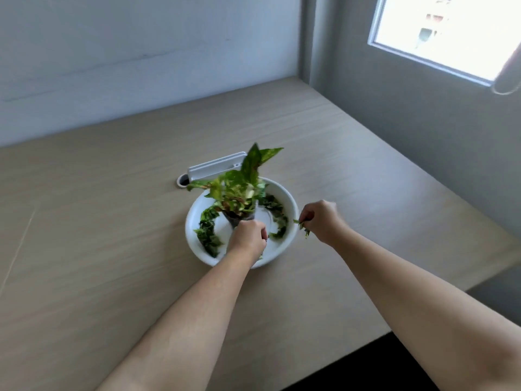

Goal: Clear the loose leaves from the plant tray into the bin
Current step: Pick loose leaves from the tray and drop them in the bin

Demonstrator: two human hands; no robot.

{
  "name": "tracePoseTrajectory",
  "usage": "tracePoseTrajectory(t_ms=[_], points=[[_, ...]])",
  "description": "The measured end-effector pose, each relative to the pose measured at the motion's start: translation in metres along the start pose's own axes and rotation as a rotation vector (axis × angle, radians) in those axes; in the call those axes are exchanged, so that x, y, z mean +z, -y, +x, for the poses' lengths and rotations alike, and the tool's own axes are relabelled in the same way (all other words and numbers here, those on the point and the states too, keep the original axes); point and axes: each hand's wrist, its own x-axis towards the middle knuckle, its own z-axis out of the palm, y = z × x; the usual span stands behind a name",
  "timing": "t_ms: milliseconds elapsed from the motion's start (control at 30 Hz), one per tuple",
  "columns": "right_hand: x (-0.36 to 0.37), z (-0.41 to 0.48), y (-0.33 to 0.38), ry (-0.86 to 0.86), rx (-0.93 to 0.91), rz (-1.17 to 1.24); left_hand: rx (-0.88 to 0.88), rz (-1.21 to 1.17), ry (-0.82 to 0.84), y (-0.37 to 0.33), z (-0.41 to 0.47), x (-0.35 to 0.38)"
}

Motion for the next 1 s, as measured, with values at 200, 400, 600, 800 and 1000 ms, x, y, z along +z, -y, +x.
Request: tracePoseTrajectory(t_ms=[200,400,600,800,1000], points=[[-0.117,-0.059,-0.121,-0.135,0.165,0.066,0.197,-0.01,0.009,-0.15,-0.013,0.053],[-0.258,-0.149,-0.281,-0.375,0.376,0.072,0.484,-0.078,0.117,-0.354,-0.055,0.16],[-0.326,-0.246,-0.41,-0.574,0.664,0.139,0.739,-0.022,0.344,-0.497,-0.115,0.263],[-0.305,-0.298,-0.503,-0.589,0.925,0.187,0.819,0.08,0.576,-0.545,-0.143,0.371],[-0.254,-0.32,-0.587,-0.574,1.089,0.232,0.775,0.21,0.795,-0.54,-0.135,0.488]])
